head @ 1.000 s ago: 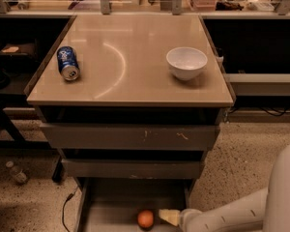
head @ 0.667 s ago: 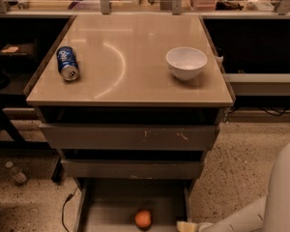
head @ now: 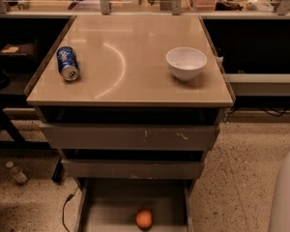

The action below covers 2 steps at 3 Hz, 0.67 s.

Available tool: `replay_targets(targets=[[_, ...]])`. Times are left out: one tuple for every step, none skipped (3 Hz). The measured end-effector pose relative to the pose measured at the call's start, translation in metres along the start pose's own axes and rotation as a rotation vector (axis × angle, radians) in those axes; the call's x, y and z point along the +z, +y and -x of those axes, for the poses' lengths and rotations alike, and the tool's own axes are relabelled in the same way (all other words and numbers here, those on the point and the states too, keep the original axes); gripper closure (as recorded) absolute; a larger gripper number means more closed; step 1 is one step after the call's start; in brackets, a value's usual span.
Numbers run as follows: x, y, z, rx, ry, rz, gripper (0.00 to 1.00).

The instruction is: Place orange into bottom drawer

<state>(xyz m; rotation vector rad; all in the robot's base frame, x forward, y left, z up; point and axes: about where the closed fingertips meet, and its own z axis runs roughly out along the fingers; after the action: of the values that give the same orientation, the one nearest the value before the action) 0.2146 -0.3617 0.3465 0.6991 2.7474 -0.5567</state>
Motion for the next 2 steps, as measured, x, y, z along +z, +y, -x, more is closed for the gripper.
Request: replay_targets(targets=[[-0.012, -0.075, -0.031, 0.12, 0.068, -0.164, 0.0], [-0.029, -0.129, -0.059, 0.204, 0.111, -0.29, 0.0]])
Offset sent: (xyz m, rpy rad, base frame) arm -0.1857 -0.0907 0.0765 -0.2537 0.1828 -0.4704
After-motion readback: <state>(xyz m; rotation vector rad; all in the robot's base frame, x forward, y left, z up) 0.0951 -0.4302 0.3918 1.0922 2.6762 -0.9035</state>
